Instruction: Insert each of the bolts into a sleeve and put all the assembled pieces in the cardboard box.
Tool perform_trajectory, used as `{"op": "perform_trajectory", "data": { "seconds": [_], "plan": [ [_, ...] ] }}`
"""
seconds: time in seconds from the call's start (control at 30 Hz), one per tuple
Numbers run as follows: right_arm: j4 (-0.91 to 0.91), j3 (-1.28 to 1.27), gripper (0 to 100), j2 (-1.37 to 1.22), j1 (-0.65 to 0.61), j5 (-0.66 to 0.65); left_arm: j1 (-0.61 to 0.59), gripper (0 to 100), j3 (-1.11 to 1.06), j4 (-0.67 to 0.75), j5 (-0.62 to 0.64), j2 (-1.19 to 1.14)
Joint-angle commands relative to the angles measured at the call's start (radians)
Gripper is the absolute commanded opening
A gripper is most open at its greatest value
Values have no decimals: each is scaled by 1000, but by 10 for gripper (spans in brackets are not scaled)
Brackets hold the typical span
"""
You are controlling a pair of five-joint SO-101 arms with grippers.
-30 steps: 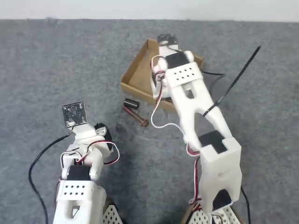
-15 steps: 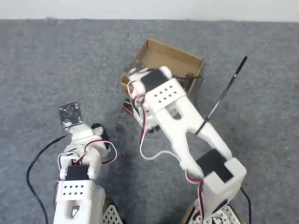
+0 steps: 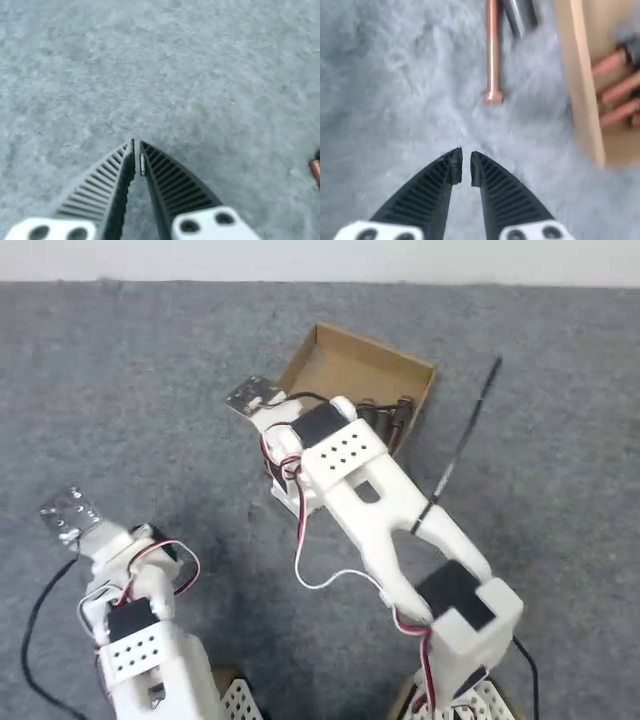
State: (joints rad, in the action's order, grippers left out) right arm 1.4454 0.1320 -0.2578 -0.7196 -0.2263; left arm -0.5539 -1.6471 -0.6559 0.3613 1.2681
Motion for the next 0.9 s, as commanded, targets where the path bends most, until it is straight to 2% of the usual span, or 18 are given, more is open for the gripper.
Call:
{"op": "perform_trajectory", "data": {
  "seconds": [0.0,0.3,0.4,0.47,0.7,0.87],
  "plan": [
    [-90,23,6,-38,18,-140,-8,12,31,-5,12,17],
    [-105,316,7,-213,15,-256,18,12,30,-3,-35,17],
    [-105,385,61,-268,2,-273,18,12,31,-3,-35,17],
    [-105,411,98,-300,-4,-278,18,12,31,-3,-35,17],
    [-105,456,80,-329,15,-279,20,12,31,-3,-35,17],
    [-114,450,80,-340,28,-367,51,12,31,-5,-35,17]
  ]
}}
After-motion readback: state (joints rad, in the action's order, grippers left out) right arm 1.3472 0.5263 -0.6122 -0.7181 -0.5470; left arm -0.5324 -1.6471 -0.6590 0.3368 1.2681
